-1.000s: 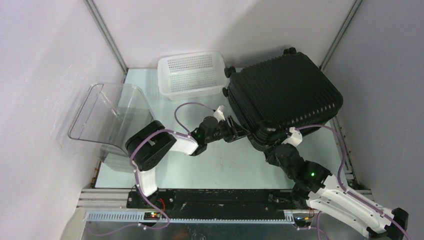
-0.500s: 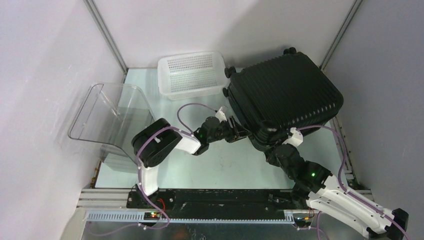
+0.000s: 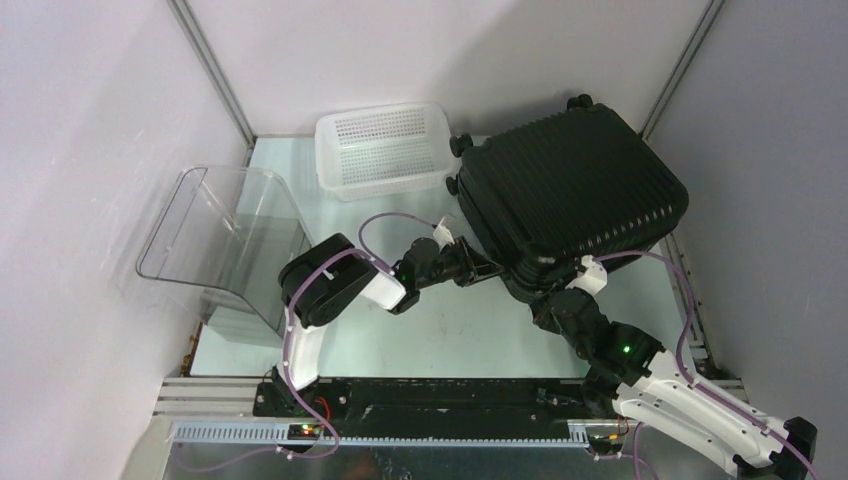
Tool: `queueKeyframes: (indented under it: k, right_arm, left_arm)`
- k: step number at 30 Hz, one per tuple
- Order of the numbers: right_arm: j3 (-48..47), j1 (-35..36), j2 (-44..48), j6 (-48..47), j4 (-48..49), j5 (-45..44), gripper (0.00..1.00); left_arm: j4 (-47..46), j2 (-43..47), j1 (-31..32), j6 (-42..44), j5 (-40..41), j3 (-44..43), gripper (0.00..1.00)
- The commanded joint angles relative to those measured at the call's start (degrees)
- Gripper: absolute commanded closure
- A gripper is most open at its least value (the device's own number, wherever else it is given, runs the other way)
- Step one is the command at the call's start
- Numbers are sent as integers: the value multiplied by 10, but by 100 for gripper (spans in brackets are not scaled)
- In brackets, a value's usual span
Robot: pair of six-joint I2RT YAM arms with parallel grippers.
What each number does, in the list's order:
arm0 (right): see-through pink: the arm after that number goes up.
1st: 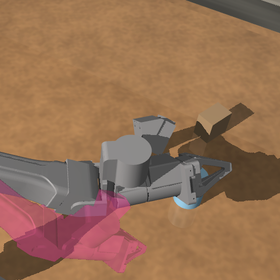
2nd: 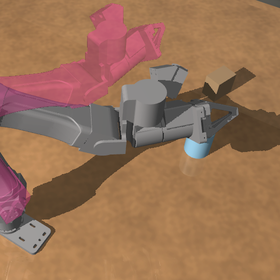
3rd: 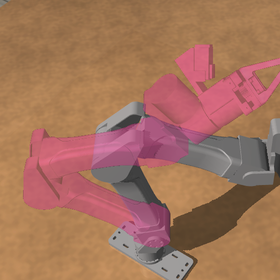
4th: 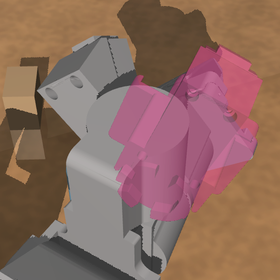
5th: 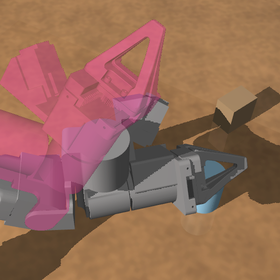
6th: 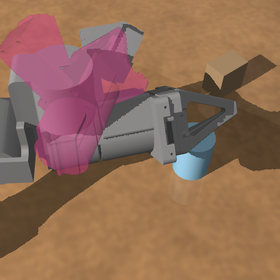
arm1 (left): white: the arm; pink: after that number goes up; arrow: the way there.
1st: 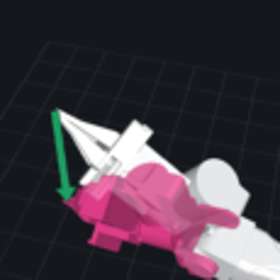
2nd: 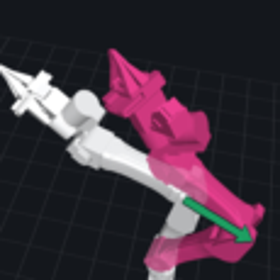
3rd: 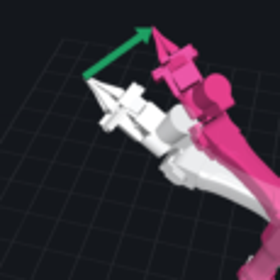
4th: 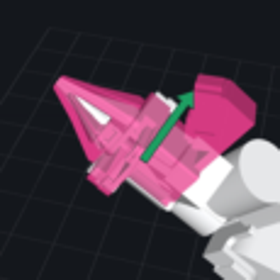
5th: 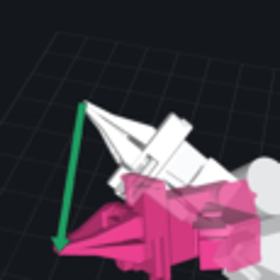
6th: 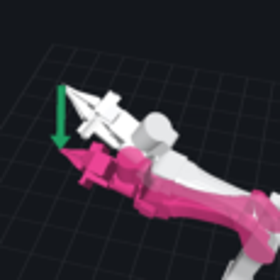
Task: Open, take out, and arrange the luggage
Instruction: Adjust the luggage at the center of the board.
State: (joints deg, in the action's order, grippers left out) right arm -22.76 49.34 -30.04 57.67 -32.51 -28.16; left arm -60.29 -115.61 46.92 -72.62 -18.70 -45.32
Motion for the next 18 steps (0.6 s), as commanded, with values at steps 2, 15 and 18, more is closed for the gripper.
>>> queueKeyframes:
  k: [2, 15, 18]
  right_arm:
    - [-20, 0, 2, 7, -5, 0, 100]
    - [-20, 2, 22, 18, -25, -2, 100]
    - [-19, 2, 17, 20, -22, 1, 100]
  left_arm:
    - [-40, 25, -5, 13, 31, -10, 83]
    - [-102, 0, -7, 11, 45, -1, 52]
    - [-99, -5, -7, 11, 48, 0, 46]
